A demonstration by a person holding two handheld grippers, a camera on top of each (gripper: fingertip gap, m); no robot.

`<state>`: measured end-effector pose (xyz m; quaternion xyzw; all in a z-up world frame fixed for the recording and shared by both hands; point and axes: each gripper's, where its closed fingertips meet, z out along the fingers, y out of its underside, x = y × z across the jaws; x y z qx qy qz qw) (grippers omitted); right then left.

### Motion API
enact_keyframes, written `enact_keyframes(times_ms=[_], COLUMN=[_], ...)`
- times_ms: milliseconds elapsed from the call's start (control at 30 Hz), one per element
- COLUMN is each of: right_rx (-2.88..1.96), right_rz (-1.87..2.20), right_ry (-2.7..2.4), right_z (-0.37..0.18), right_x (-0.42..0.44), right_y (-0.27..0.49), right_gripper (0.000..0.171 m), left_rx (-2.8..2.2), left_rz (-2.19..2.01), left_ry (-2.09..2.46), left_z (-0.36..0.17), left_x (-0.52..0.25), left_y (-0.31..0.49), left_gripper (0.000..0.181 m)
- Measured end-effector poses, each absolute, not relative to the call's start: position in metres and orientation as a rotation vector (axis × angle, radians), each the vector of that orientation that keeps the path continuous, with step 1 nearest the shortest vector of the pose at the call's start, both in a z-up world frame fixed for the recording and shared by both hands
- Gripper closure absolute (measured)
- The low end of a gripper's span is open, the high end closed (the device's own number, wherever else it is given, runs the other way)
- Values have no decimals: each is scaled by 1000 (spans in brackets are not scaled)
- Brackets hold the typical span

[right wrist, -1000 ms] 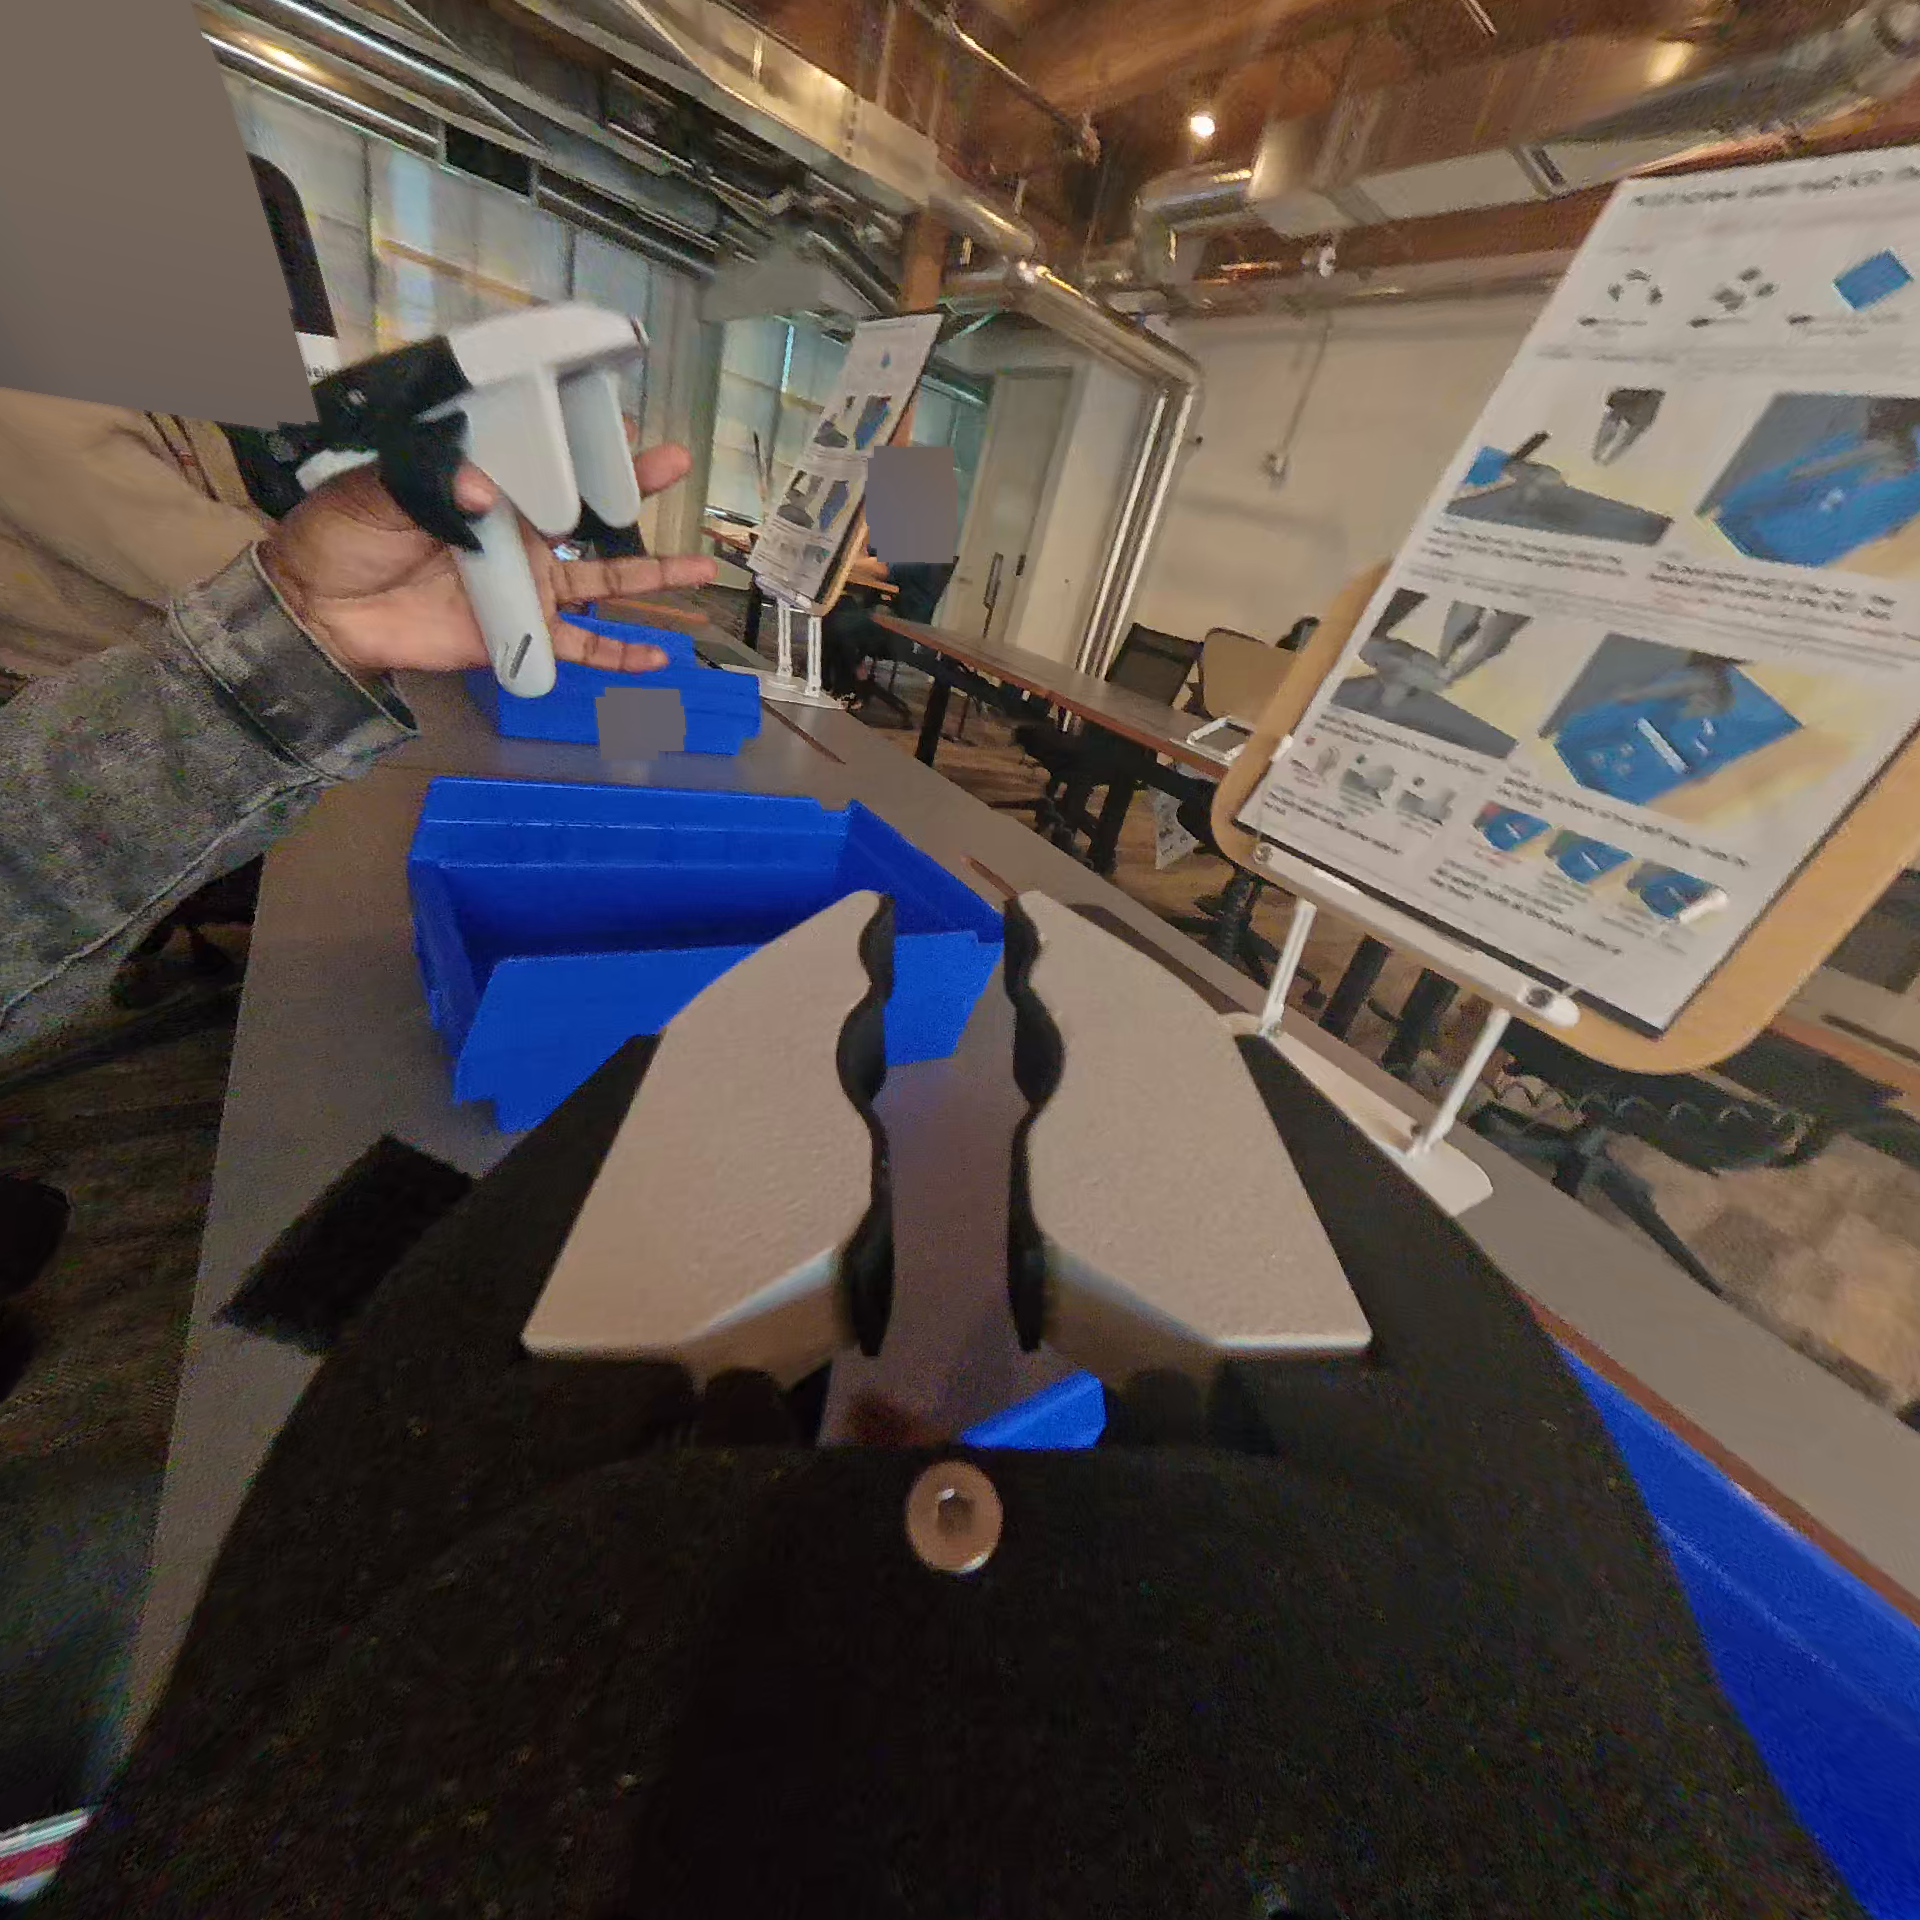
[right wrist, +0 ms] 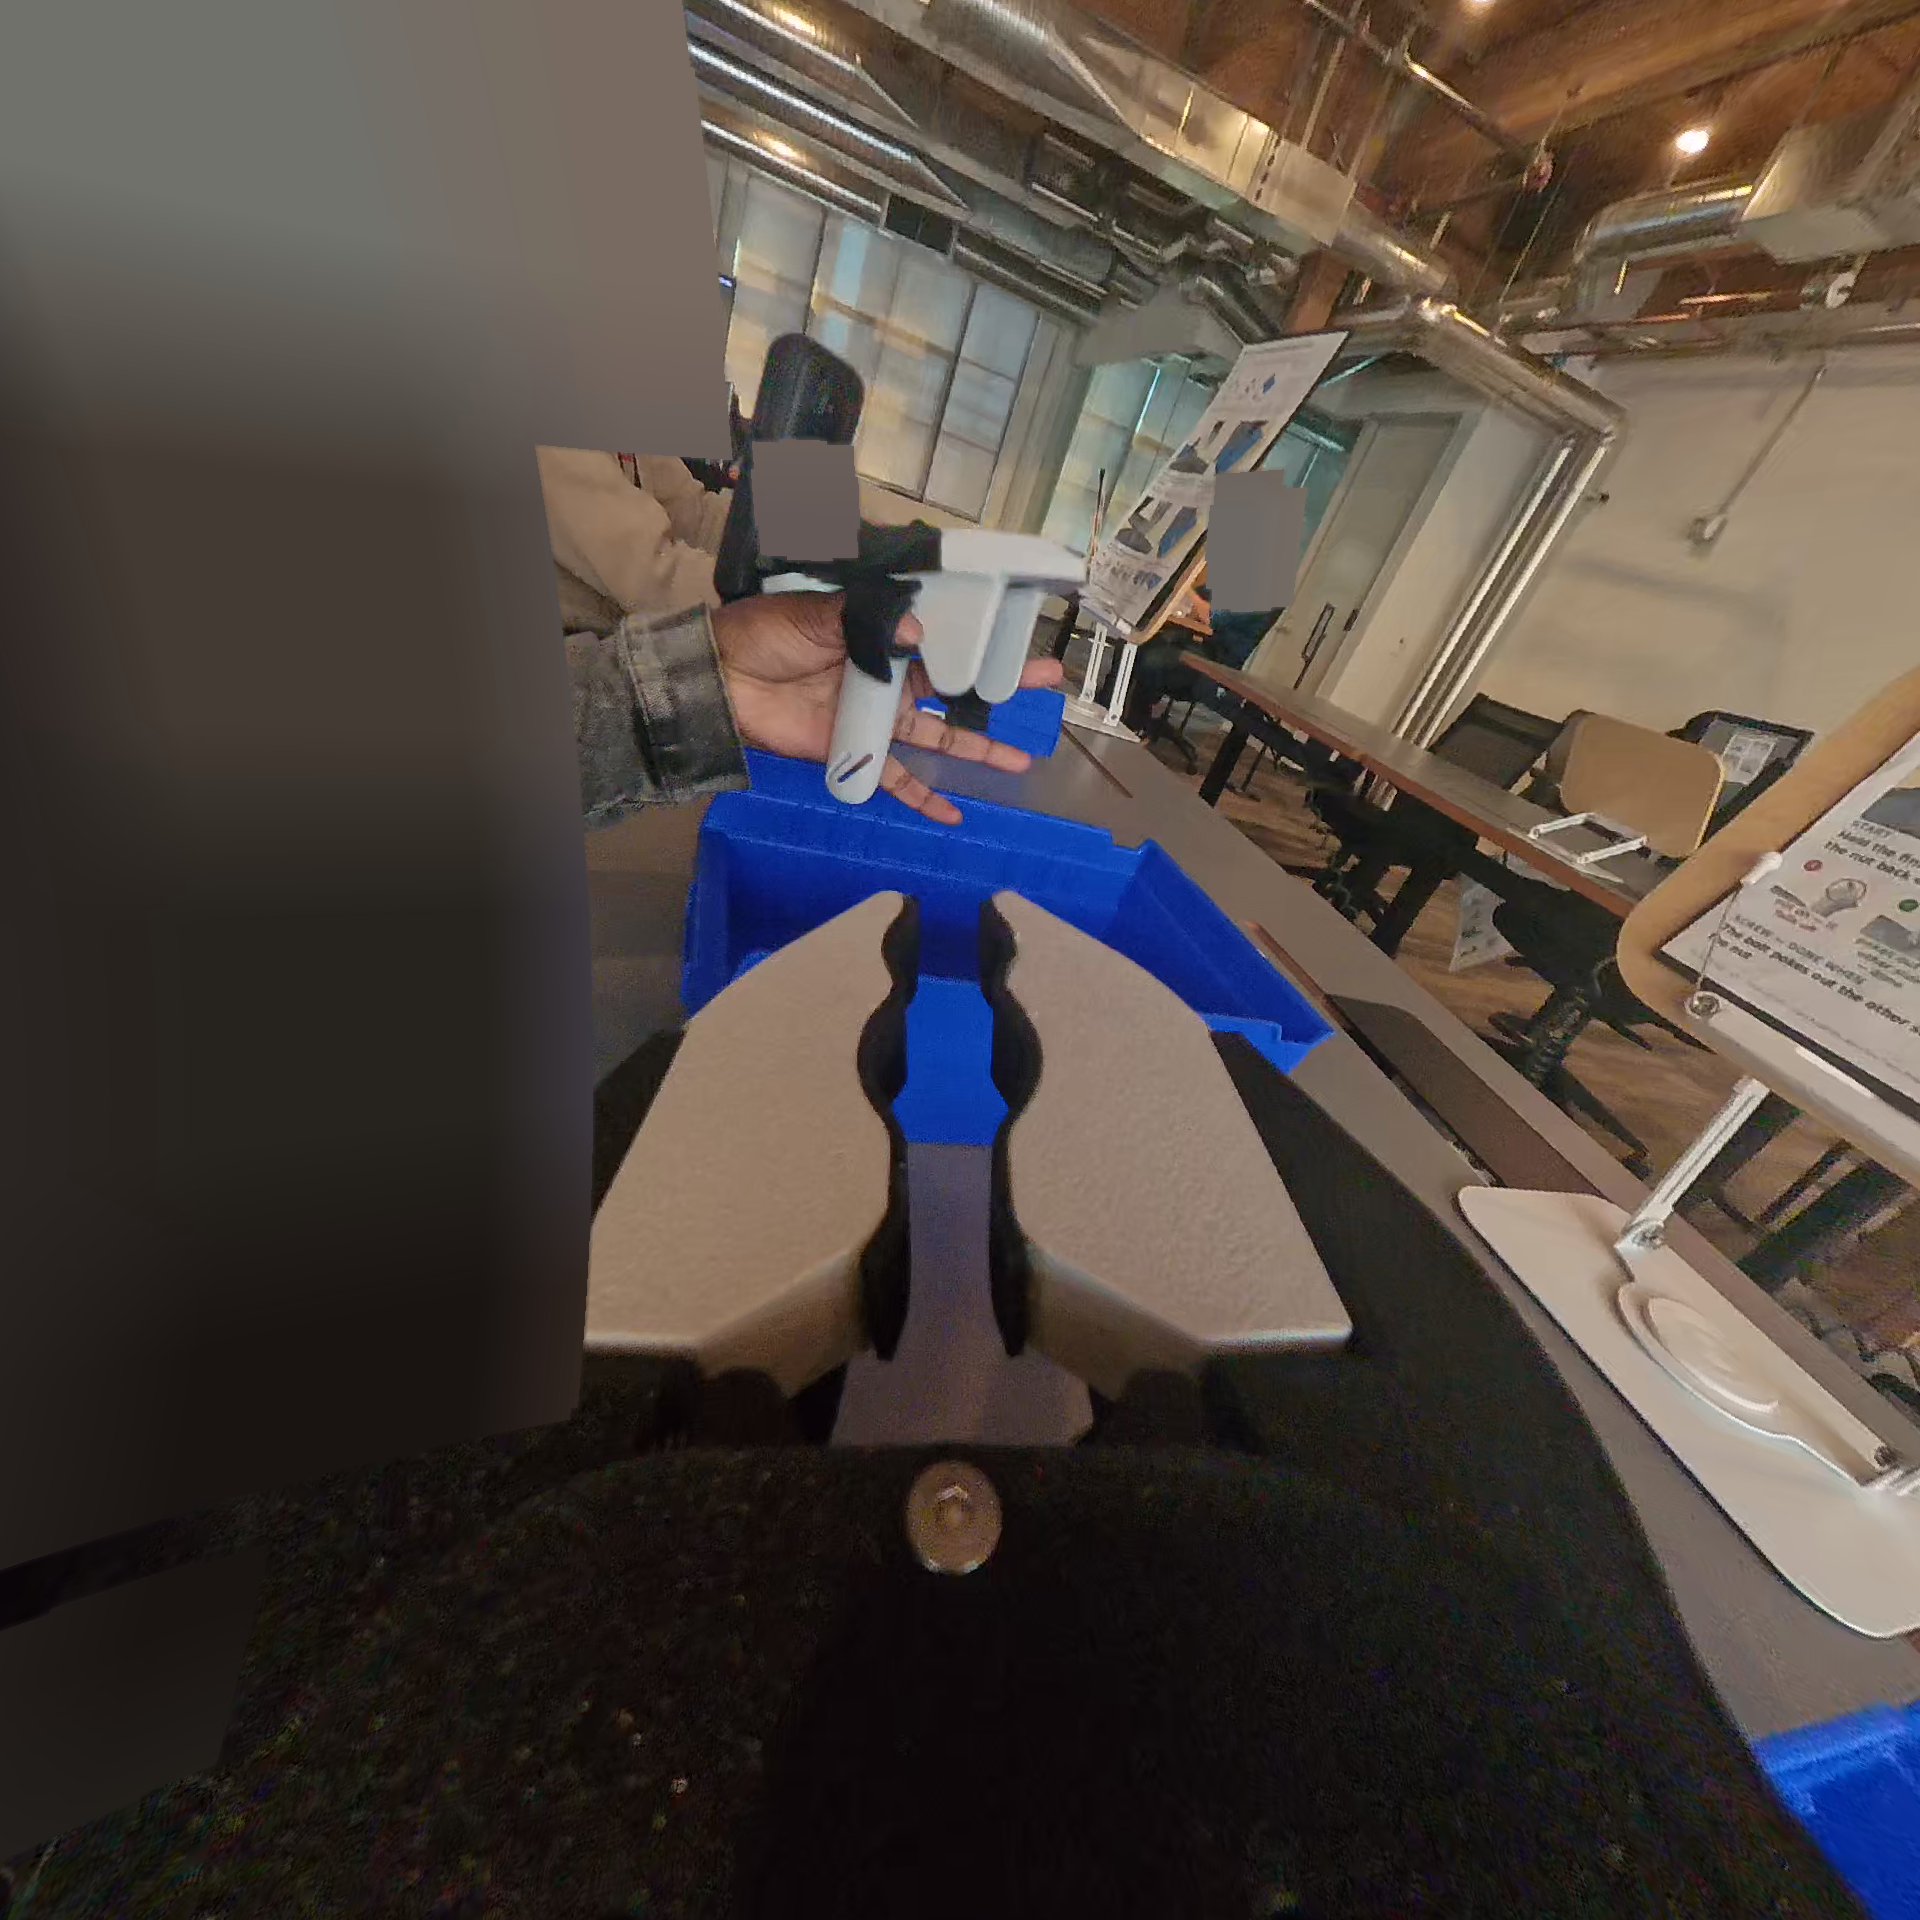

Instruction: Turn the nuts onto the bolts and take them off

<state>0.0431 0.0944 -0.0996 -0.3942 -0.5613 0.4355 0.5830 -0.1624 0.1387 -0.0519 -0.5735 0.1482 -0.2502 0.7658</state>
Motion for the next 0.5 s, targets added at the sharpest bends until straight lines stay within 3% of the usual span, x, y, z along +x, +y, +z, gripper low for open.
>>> enact_keyframes(times_ms=[133,300,500], right_rx=[-878,-868,-852], right_rz=[1053,1070,1061], right_ry=[-1323,-1365,-1376], right_z=[-99,-103,-104], right_x=[42,38,39], right_y=[86,77,73], right_gripper=[161,162,162], left_rx=[-1525,-1911,-2202], left_rz=[-246,-130,-133], left_ry=[278,179,61], left_z=[-92,-168,-219], left_x=[-188,-212,-230], left_y=[173,213,230], left_gripper=[181,181,178])
